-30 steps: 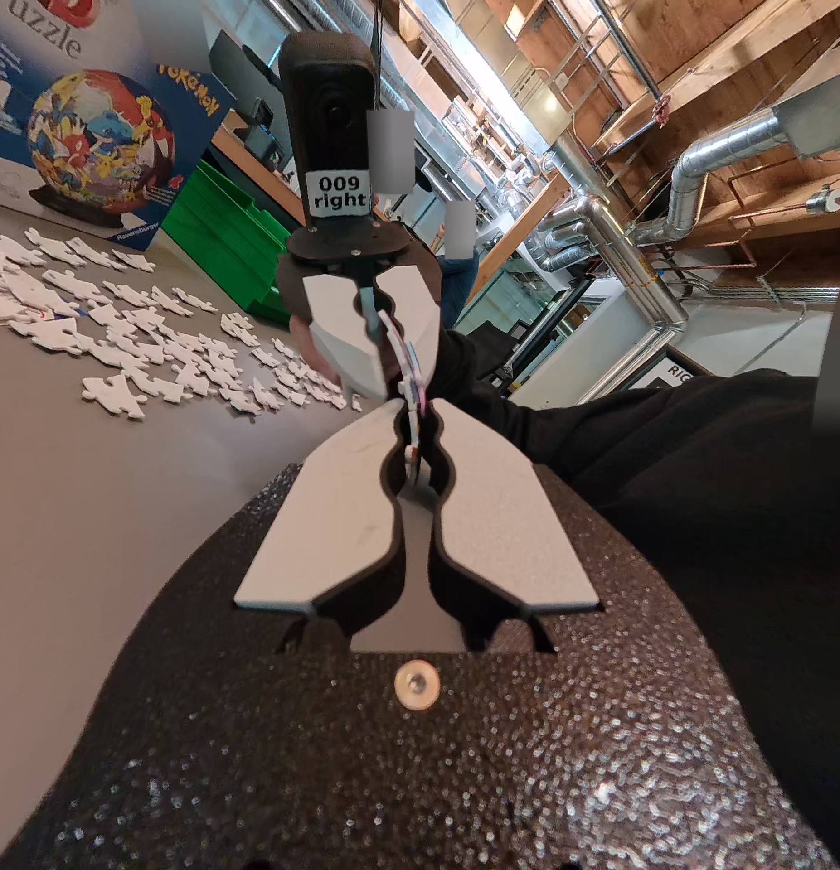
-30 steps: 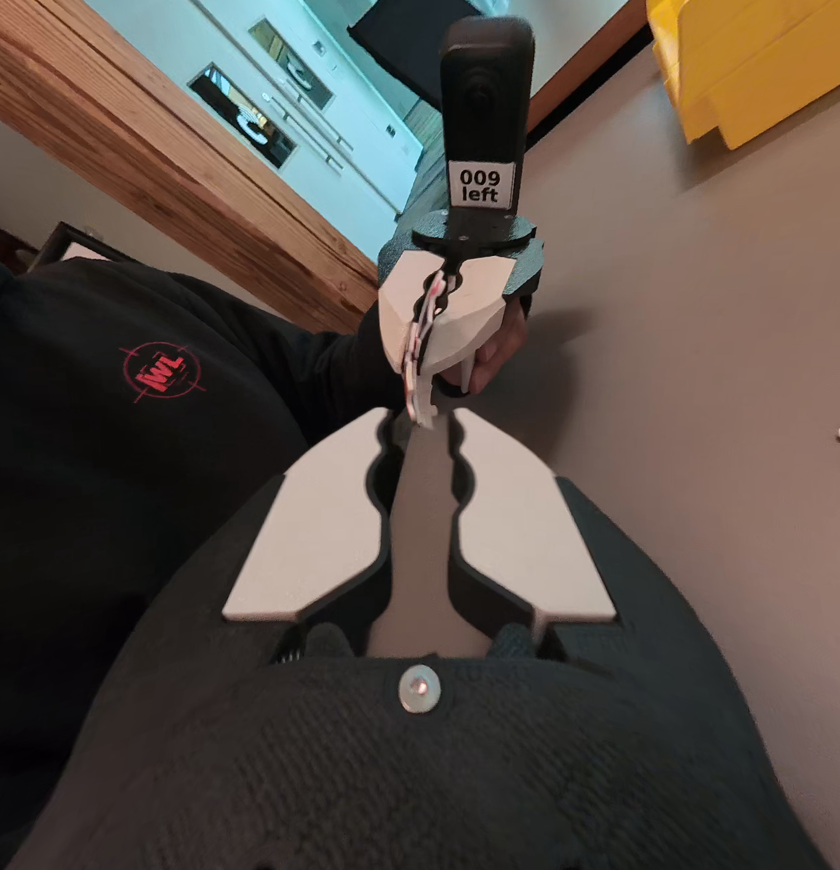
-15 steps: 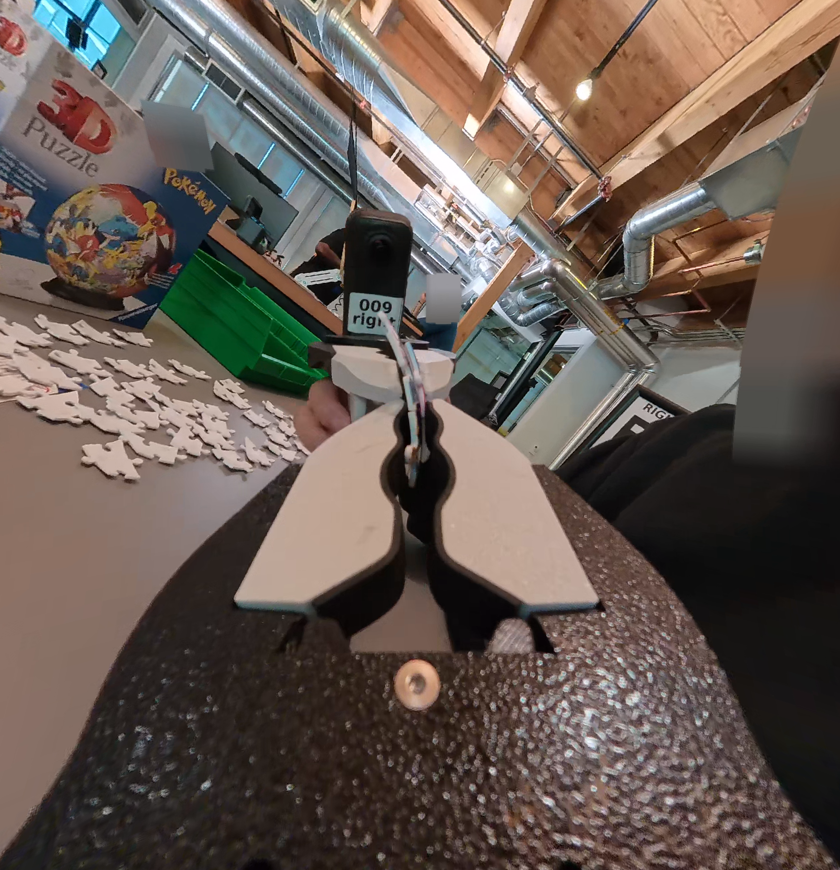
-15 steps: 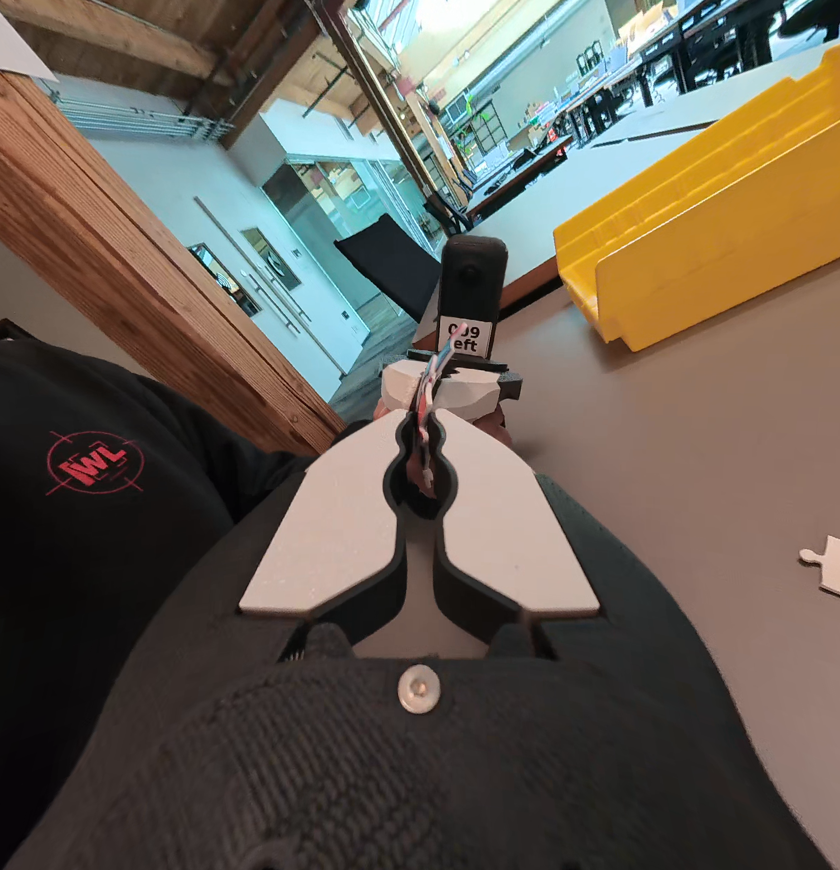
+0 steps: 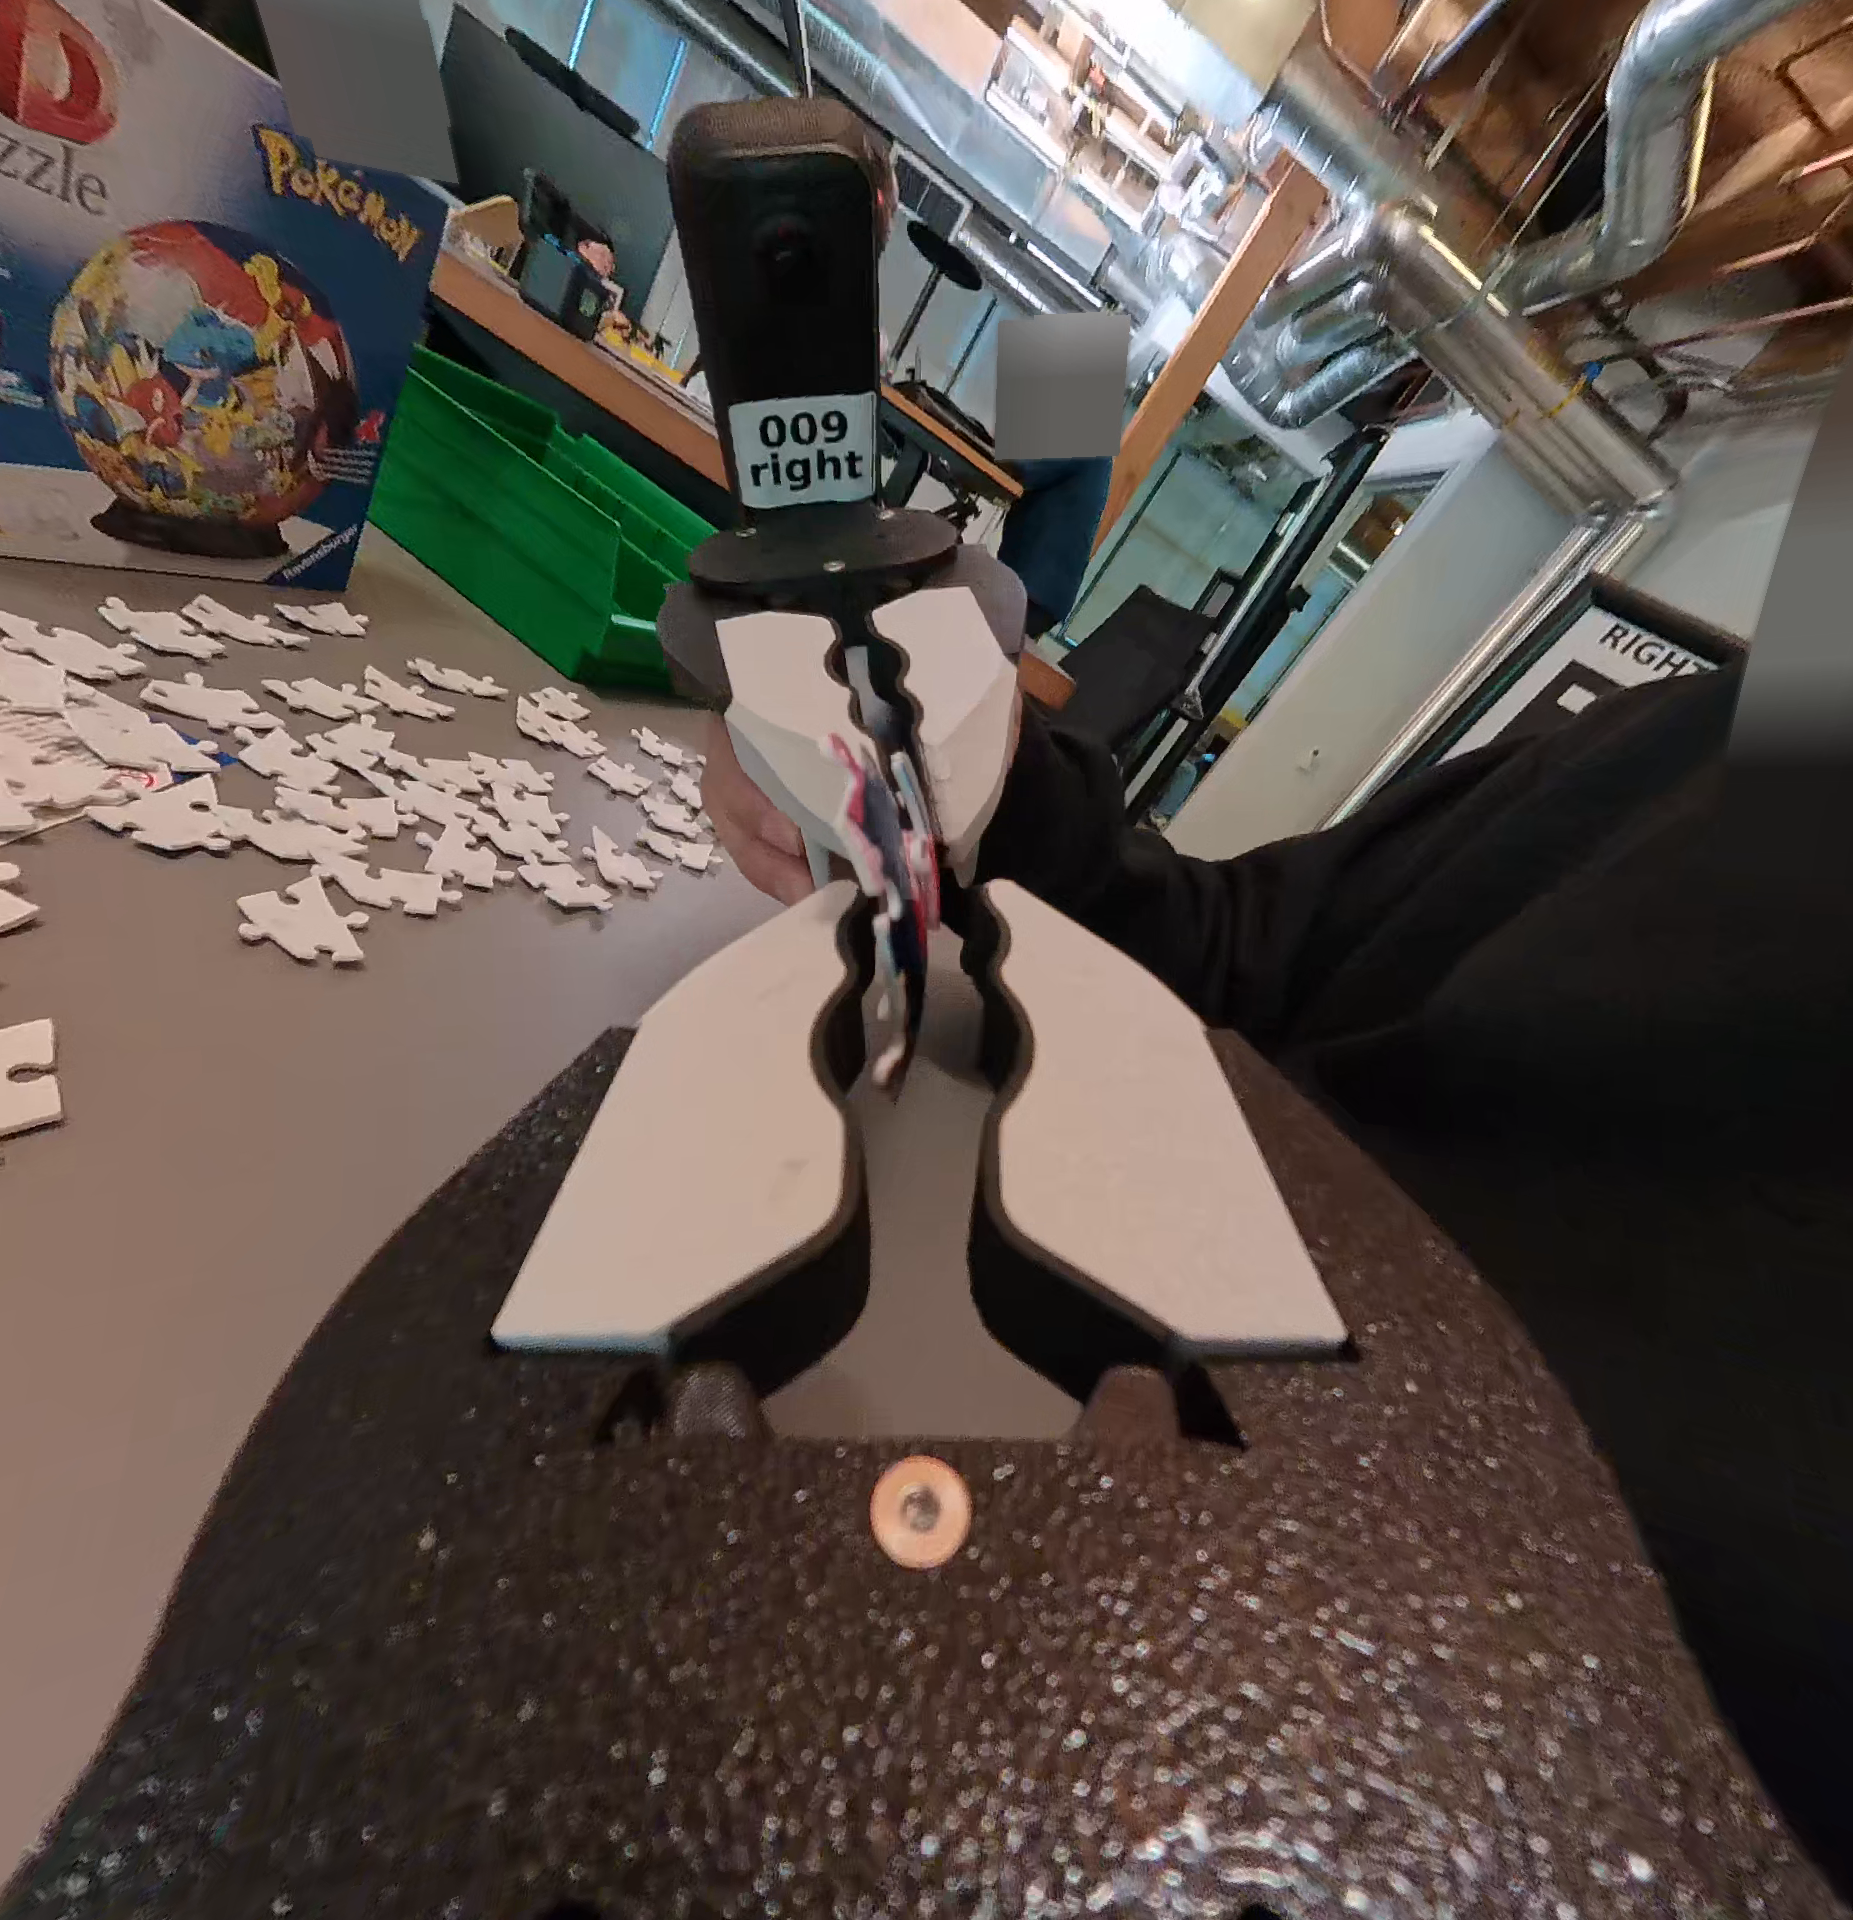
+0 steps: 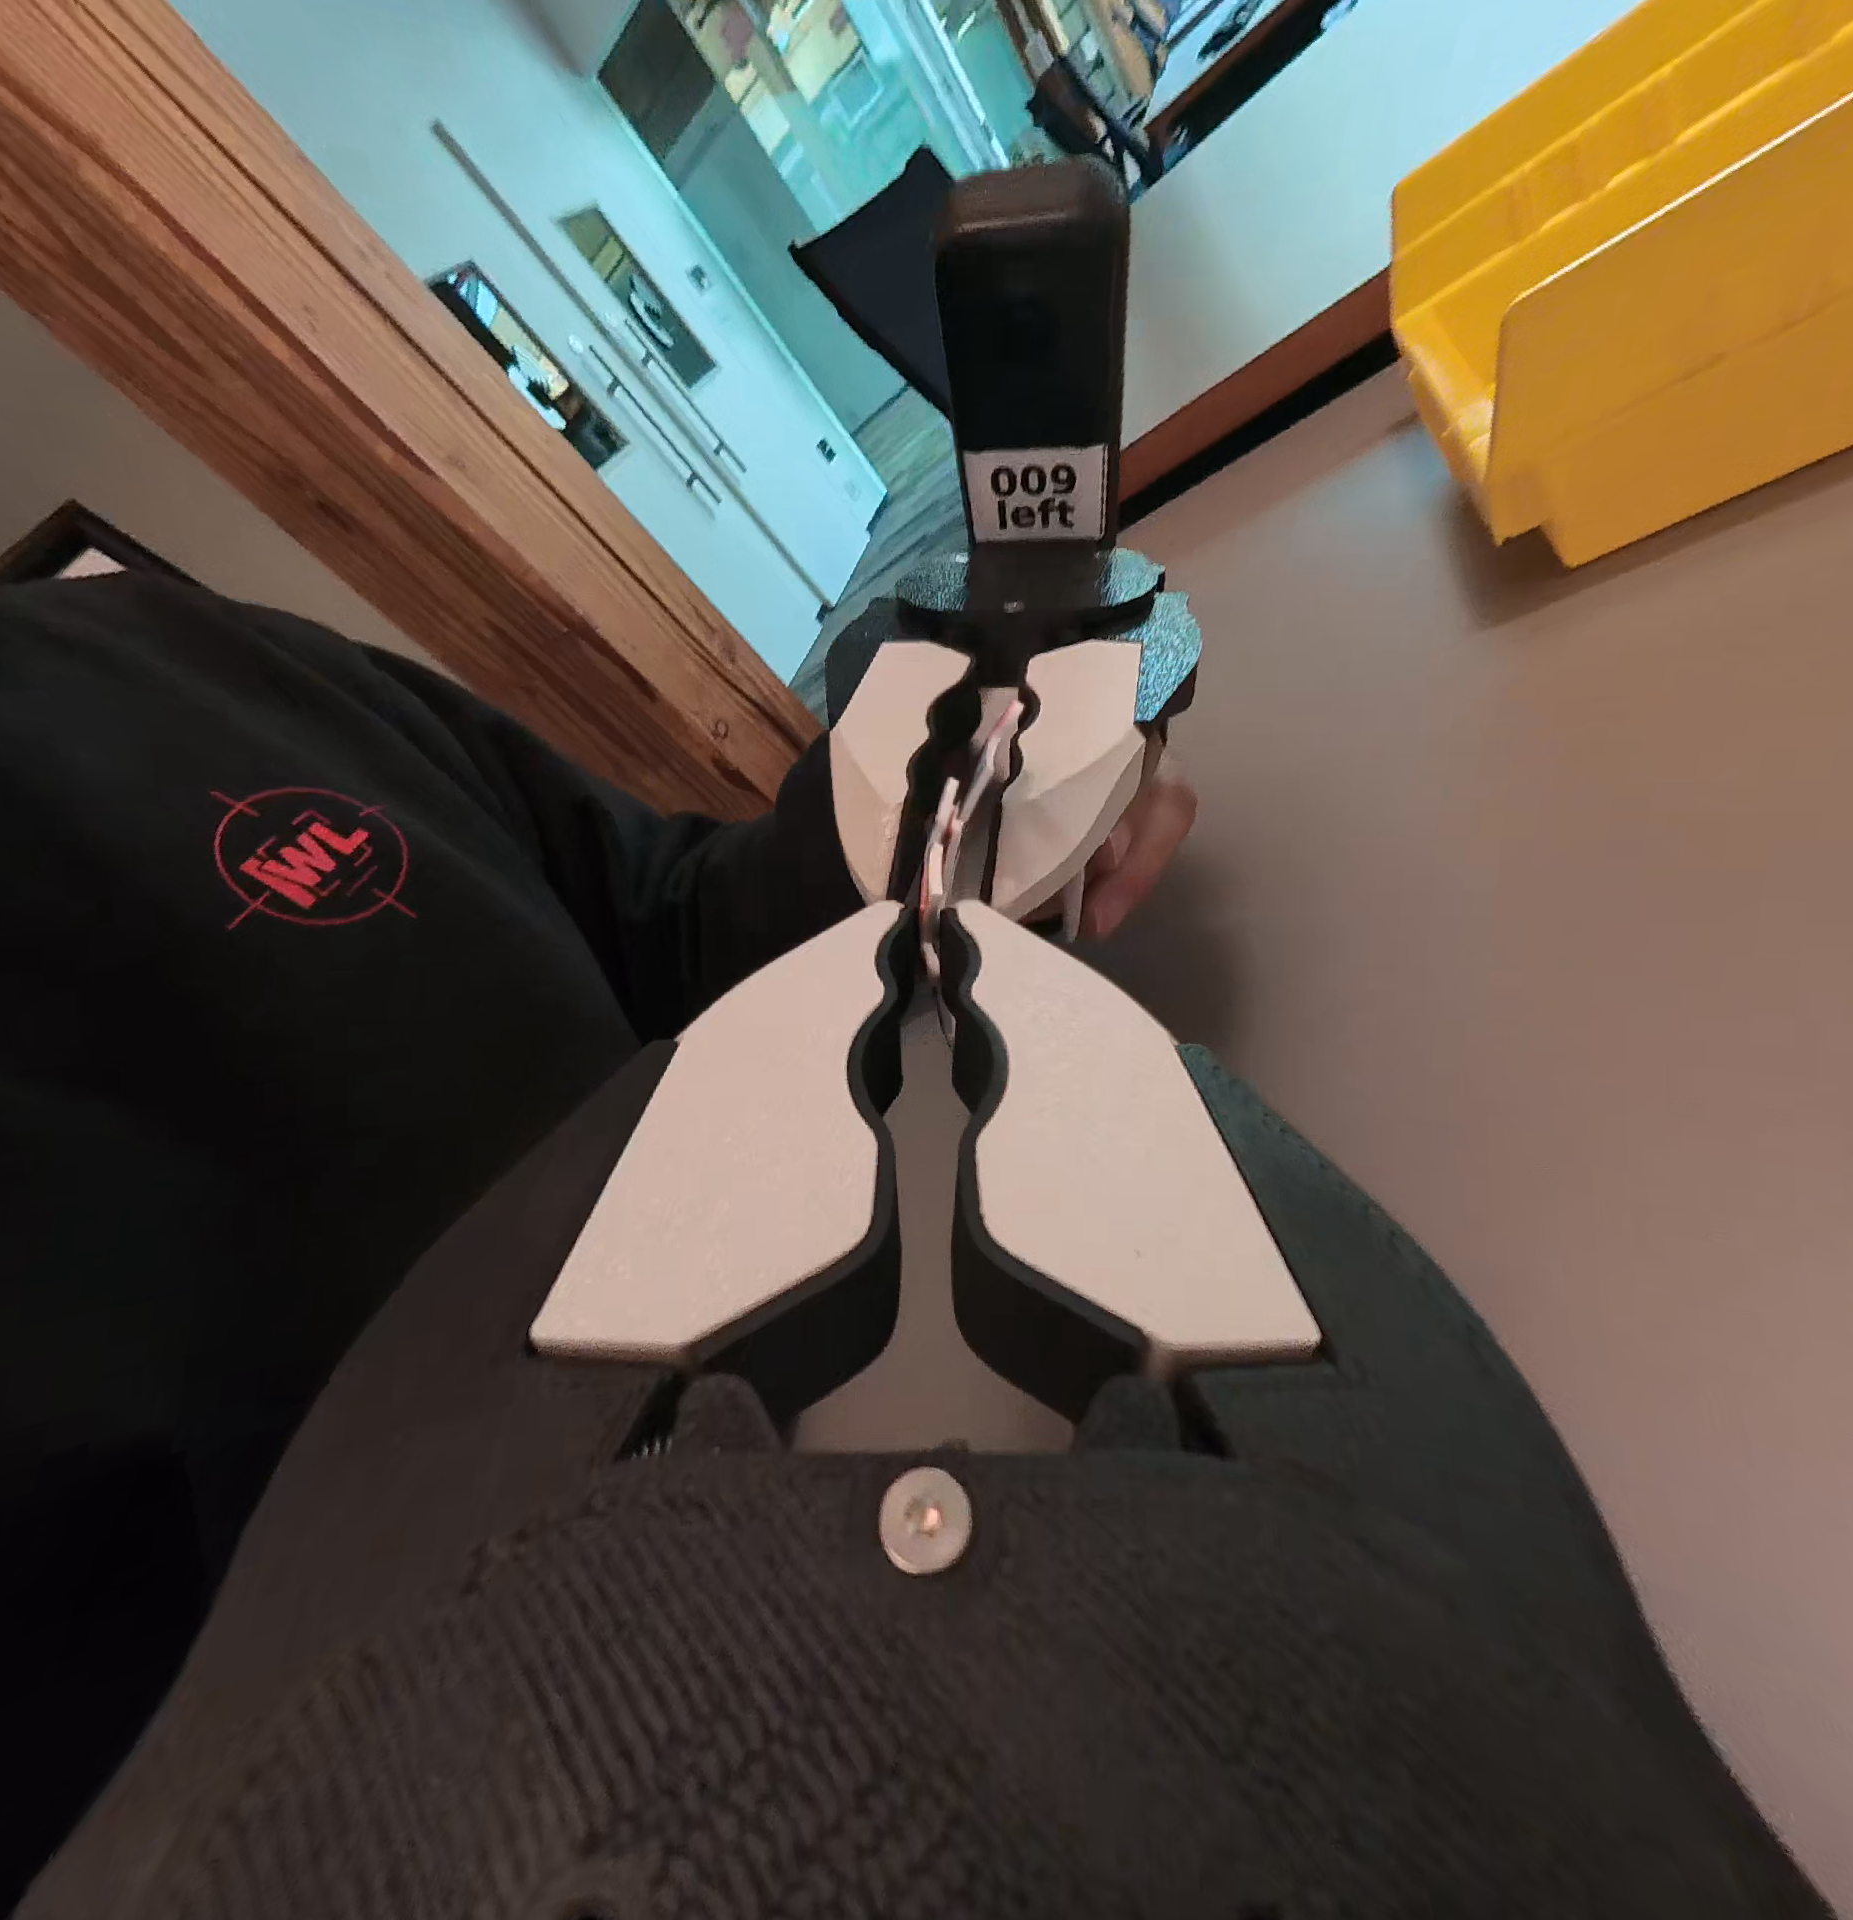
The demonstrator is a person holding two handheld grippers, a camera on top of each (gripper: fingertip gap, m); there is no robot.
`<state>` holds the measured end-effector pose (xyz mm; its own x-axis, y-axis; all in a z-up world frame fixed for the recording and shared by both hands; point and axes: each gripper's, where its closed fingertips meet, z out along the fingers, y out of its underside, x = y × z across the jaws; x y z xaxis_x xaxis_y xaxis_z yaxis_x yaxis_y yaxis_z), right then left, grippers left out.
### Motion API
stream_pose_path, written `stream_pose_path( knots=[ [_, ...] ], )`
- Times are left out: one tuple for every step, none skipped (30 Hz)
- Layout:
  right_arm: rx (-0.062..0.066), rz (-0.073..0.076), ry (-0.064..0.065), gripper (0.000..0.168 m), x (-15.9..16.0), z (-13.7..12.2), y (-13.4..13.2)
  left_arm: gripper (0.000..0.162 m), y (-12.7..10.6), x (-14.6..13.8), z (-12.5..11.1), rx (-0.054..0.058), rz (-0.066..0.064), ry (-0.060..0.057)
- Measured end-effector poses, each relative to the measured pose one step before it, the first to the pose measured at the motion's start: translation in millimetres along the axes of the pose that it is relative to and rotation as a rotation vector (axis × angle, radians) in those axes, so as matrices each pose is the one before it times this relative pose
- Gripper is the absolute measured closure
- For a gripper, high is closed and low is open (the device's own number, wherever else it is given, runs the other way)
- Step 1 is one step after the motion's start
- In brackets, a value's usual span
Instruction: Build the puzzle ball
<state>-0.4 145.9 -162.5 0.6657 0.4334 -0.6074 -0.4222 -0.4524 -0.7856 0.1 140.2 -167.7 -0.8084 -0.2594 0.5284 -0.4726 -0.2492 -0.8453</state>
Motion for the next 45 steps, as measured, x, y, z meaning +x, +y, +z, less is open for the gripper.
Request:
stream_pose_path(
  knots=[
    [-0.0168, 0.0050, -0.0076, 0.164, -1.14, 0.31, 1.92, 0.147, 0.03, 1.15, 0.00, -0.0049, 0.0032, 0.0010],
    [-0.0143, -0.0009, -0.0019, 0.164, -0.34, 0.49, 1.21, 0.149, 0.37, 1.21, 0.08, -0.0051, -0.0001, 0.0046],
    [-0.0068, -0.0049, 0.0013, 0.164, -0.20, 0.43, 0.00, 0.152, 1.50, 1.45, 0.25, -0.0108, -0.0043, 0.0087],
    [-0.0047, 0.0000, -0.0033, 0.164, -0.84, 0.47, -0.37, 0.153, 2.14, 1.52, 0.73, -0.0145, -0.0049, 0.0103],
    [-0.0027, -0.0002, -0.0024, 0.164, -0.73, 0.32, -0.69, 0.155, 1.90, 0.80, 0.83, -0.0113, -0.0023, 0.0067],
    [-0.0054, -0.0016, -0.0025, 0.164, -0.76, 0.19, -0.13, 0.157, 1.00, 0.20, 0.68, -0.0043, -0.0003, 0.0025],
    [-0.0039, 0.0002, 0.0012, 0.164, -0.02, -0.29, -0.26, 0.158, 0.01, 0.02, 0.40, 0.0013, -0.0011, 0.0004],
    [-0.0015, 0.0029, 0.0038, 0.164, 0.51, -0.27, -0.45, 0.158, -0.43, -0.25, 0.03, 0.0023, -0.0020, -0.0014],
    [0.0003, -0.0006, 0.0011, 0.164, 0.13, -0.16, -0.35, 0.158, -0.33, -0.44, 0.04, 0.0010, -0.0001, -0.0024],
    [0.0038, -0.0038, -0.0049, 0.164, -0.92, 0.04, -0.53, 0.158, -0.36, 0.37, 0.01, 0.0013, 0.0007, 0.0026],
    [0.0059, -0.0017, -0.0048, 0.164, -0.98, 0.07, -0.72, 0.158, -0.54, 0.90, 0.08, 0.0034, -0.0014, 0.0071],
    [0.0089, -0.0018, 0.0054, 0.164, 0.35, -0.17, -1.41, 0.158, -0.69, 0.46, -0.08, 0.0054, -0.0037, 0.0038],
    [0.0143, -0.0051, 0.0072, 0.164, 0.55, -0.77, -2.01, 0.158, -0.45, -0.36, -0.21, 0.0027, -0.0025, -0.0006],
    [0.0164, -0.0048, -0.0013, 0.164, -0.52, -1.26, -2.49, 0.158, 0.60, 0.13, -0.14, -0.0035, 0.0000, 0.0023],
    [0.0094, 0.0000, 0.0000, 0.164, -0.02, -1.21, -1.57, 0.158, 0.94, 0.33, 0.03, -0.0050, -0.0005, 0.0035],
    [-0.0051, 0.0013, 0.0054, 0.164, 0.81, -0.62, 0.41, 0.158, 0.17, -0.29, 0.16, -0.0011, -0.0017, -0.0019],
    [-0.0071, -0.0046, 0.0029, 0.164, 0.37, -0.21, 0.88, 0.158, 0.26, -0.60, 0.22, -0.0012, 0.0004, -0.0039],
    [-0.0091, -0.0078, 0.0030, 0.165, -0.06, 0.11, 1.05, 0.158, 0.86, -0.48, 0.21, -0.0054, 0.0020, -0.0025],
    [-0.0116, -0.0061, 0.0051, 0.165, 0.17, 0.15, 1.39, 0.158, 1.28, -0.89, 0.10, -0.0071, 0.0009, -0.0045],
    [-0.0126, -0.0065, 0.0060, 0.166, 0.39, -0.07, 1.34, 0.158, 1.35, -1.39, -0.01, -0.0076, -0.0006, -0.0080],
    [-0.0085, -0.0072, 0.0078, 0.166, 0.54, -0.11, 0.57, 0.158, 0.84, -1.32, -0.07, -0.0059, -0.0024, -0.0064],
    [-0.0056, -0.0051, -0.0019, 0.166, -0.82, -0.12, 0.08, 0.158, 0.46, -0.34, 0.18, -0.0024, -0.0047, 0.0003],
    [-0.0068, -0.0032, -0.0053, 0.166, -1.22, -0.20, -0.01, 0.157, 0.11, 0.79, 0.28, -0.0007, -0.0055, 0.0070],
    [-0.0068, -0.0035, -0.0003, 0.166, -0.38, -0.47, -0.06, 0.158, 0.32, 0.58, 0.58, -0.0017, -0.0038, 0.0057],
    [-0.0092, -0.0021, -0.0019, 0.166, -0.40, -0.28, 0.45, 0.158, 0.38, 0.04, 0.43, -0.0025, 0.0002, 0.0000],
    [-0.0095, -0.0003, -0.0056, 0.166, -0.78, -0.27, 0.57, 0.158, 0.52, 0.39, 0.43, -0.0036, 0.0039, 0.0007],
    [-0.0068, 0.0007, -0.0035, 0.166, -0.50, -0.20, 0.31, 0.158, 0.64, 0.57, 0.53, -0.0049, 0.0044, 0.0016],
    [-0.0042, 0.0019, -0.0015, 0.166, -0.19, -0.41, 0.10, 0.158, 0.47, 0.33, 0.31, -0.0040, 0.0031, -0.0005],
    [0.0022, 0.0042, -0.0043, 0.166, -0.33, -0.61, -0.72, 0.158, 0.17, 0.07, 0.13, -0.0018, 0.0021, -0.0003],
    [0.0081, 0.0078, -0.0068, 0.166, -0.34, -1.14, -1.17, 0.158, 0.01, 0.37, -0.15, 0.0004, 0.0024, 0.0020],
    [0.0065, 0.0097, -0.0053, 0.166, 0.18, -1.31, -0.81, 0.158, -0.53, 0.25, -0.28, 0.0040, 0.0018, 0.0015],
    [0.0099, 0.0062, 0.0004, 0.166, 1.00, -1.51, -1.06, 0.159, -0.72, 0.02, -0.45, 0.0053, 0.0004, 0.0005],
    [0.0024, 0.0060, -0.0051, 0.166, 0.41, -0.68, 0.40, 0.159, -0.70, 0.12, -0.19, 0.0041, -0.0007, 0.0009],
    [-0.0009, 0.0085, -0.0082, 0.166, -0.11, 0.25, 1.03, 0.159, 0.08, -0.07, 0.02, -0.0011, 0.0004, -0.0009],
    [0.0012, 0.0041, -0.0019, 0.166, 0.55, 0.54, 0.70, 0.159, 1.18, -0.34, 0.46, -0.0079, 0.0044, -0.0031],
    [0.0009, 0.0032, -0.0031, 0.166, 0.11, 0.61, 0.74, 0.159, 1.10, -0.44, 0.34, -0.0061, 0.0056, -0.0037],
    [0.0032, 0.0054, -0.0046, 0.166, -0.01, 0.28, 0.36, 0.160, 0.36, -0.26, 0.07, -0.0019, 0.0040, -0.0026],
    [0.0047, 0.0084, -0.0034, 0.166, 0.47, 0.15, -0.09, 0.160, 0.06, -0.41, -0.03, -0.0001, 0.0024, -0.0025],
    [0.0028, 0.0094, -0.0033, 0.166, 0.70, 0.11, 0.15, 0.160, 0.12, -0.54, -0.02, -0.0003, 0.0014, -0.0030],
    [0.0017, 0.0068, -0.0024, 0.166, 0.79, -0.14, 0.23, 0.160, 0.19, -0.57, 0.04, -0.0011, 0.0002, -0.0034],
    [0.0003, 0.0080, -0.0035, 0.166, 0.70, -0.03, 0.25, 0.160, 0.38, -0.65, 0.14, -0.0015, 0.0000, -0.0029],
    [0.0003, 0.0099, -0.0035, 0.166, 0.61, 0.04, 0.18, 0.160, 0.40, -0.35, 0.23, -0.0011, 0.0003, -0.0012],
    [-0.0010, 0.0074, -0.0034, 0.166, 0.54, -0.04, 0.15, 0.160, 0.28, -0.34, -0.07, 0.0000, -0.0007, -0.0006],
    [-0.0025, 0.0054, -0.0014, 0.166, 0.72, 0.17, 0.21, 0.160, 0.28, -0.28, -0.01, -0.0010, -0.0011, -0.0003],
    [-0.0036, 0.0055, 0.0018, 0.166, 0.99, 0.29, 0.30, 0.160, 0.46, -0.63, -0.22, -0.0025, 0.0003, -0.0021]
  ],
)
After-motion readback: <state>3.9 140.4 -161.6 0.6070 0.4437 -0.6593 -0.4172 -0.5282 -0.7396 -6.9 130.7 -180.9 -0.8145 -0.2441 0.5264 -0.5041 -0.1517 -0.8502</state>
